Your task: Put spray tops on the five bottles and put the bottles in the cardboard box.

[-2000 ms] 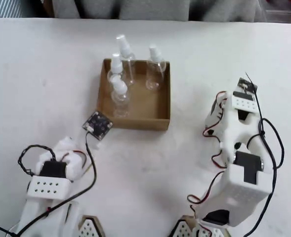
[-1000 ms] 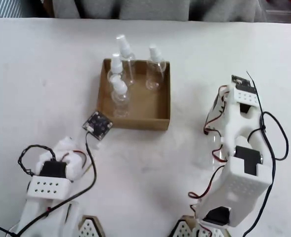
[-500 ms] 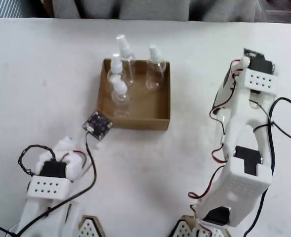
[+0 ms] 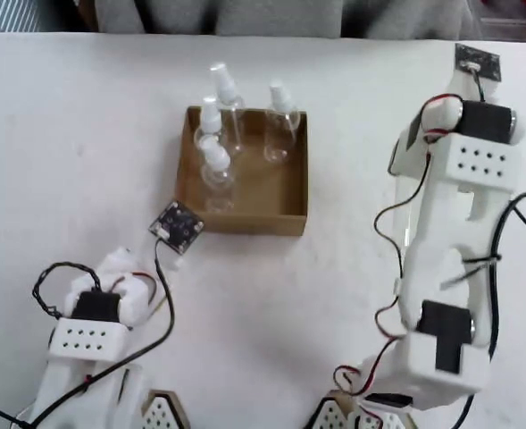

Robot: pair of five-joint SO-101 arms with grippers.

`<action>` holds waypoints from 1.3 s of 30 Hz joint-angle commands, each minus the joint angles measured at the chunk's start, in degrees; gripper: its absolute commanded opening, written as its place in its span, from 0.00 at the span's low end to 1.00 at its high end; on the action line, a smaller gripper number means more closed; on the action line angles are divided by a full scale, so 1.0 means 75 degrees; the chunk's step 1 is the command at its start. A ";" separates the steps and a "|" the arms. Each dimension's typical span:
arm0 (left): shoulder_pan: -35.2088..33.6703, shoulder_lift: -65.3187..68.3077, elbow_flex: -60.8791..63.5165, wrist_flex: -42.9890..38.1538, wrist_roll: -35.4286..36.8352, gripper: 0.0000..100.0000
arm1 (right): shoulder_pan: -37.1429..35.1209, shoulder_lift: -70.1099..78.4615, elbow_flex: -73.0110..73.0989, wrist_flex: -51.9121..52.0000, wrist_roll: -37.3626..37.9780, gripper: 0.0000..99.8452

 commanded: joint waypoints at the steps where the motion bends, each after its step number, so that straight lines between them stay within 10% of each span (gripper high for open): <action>1: 0.0041 -0.0158 0.0012 -0.0129 0.0035 0.02 | -0.0510 -0.1284 0.0703 0.0240 0.0070 0.02; 12: 0.0041 -0.0158 0.0012 -0.0141 0.0035 0.02 | -0.2421 -0.4589 0.4290 -0.1272 0.0035 0.02; 39: 0.0041 -0.0158 0.0012 -0.0141 0.0035 0.02 | -0.1893 -0.6453 1.1628 -1.4599 0.0000 0.02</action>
